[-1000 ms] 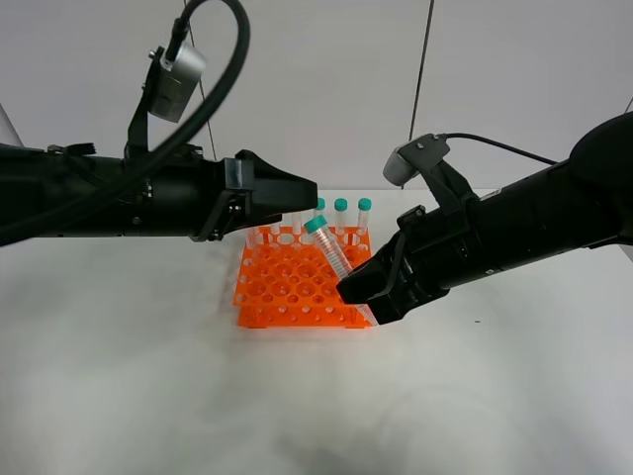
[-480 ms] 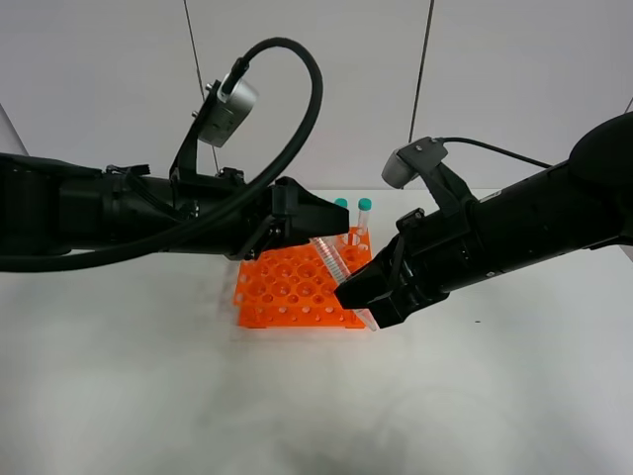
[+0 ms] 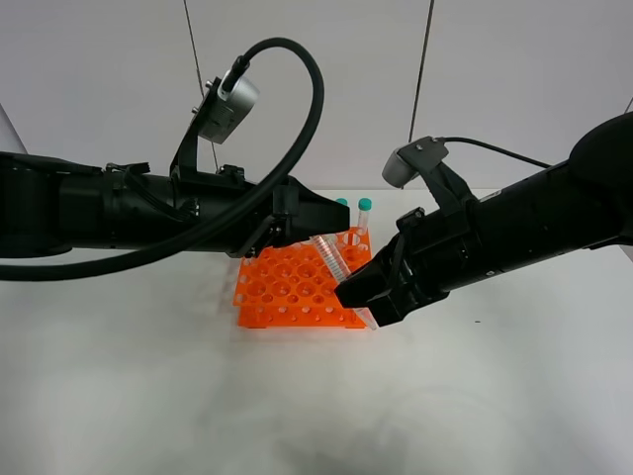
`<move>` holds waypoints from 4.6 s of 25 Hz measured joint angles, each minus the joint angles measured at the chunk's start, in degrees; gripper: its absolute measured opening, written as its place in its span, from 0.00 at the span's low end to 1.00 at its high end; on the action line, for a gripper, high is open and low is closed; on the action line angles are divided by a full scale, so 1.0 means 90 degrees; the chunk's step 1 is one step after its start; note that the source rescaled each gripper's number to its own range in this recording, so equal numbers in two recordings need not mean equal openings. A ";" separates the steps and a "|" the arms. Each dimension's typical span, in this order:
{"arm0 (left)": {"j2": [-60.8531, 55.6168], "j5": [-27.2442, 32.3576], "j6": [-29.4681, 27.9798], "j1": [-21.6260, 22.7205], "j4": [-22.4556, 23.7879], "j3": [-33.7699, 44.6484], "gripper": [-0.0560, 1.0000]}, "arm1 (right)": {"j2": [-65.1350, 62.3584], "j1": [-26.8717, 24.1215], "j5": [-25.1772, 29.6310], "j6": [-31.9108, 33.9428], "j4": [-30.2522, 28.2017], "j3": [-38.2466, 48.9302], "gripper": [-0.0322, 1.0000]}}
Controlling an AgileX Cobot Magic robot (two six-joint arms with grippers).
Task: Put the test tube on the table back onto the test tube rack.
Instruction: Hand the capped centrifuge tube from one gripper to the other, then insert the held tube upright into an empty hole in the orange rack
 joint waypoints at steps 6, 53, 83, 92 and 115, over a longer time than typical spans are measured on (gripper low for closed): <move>0.0000 0.0000 0.0000 0.0000 -0.0005 0.0000 0.75 | 0.0000 0.0000 0.0000 0.0049 0.0028 0.0000 0.06; 0.0000 -0.0116 0.0000 0.0000 -0.0028 0.0000 0.05 | -0.0498 0.0000 0.1600 0.3986 -0.3962 -0.2061 0.98; 0.0000 -0.0132 0.0000 0.0000 -0.0028 0.0000 0.05 | 0.0206 -0.2888 0.3408 0.5851 -0.6342 -0.2014 0.98; 0.0000 -0.0137 0.0000 0.0000 -0.0028 0.0000 0.05 | -0.1861 -0.2888 0.3422 0.5851 -0.6330 0.0025 0.98; 0.0000 -0.0119 0.0000 0.0000 -0.0028 0.0000 0.05 | -0.8939 -0.2888 0.2215 0.5824 -0.5934 0.2163 0.98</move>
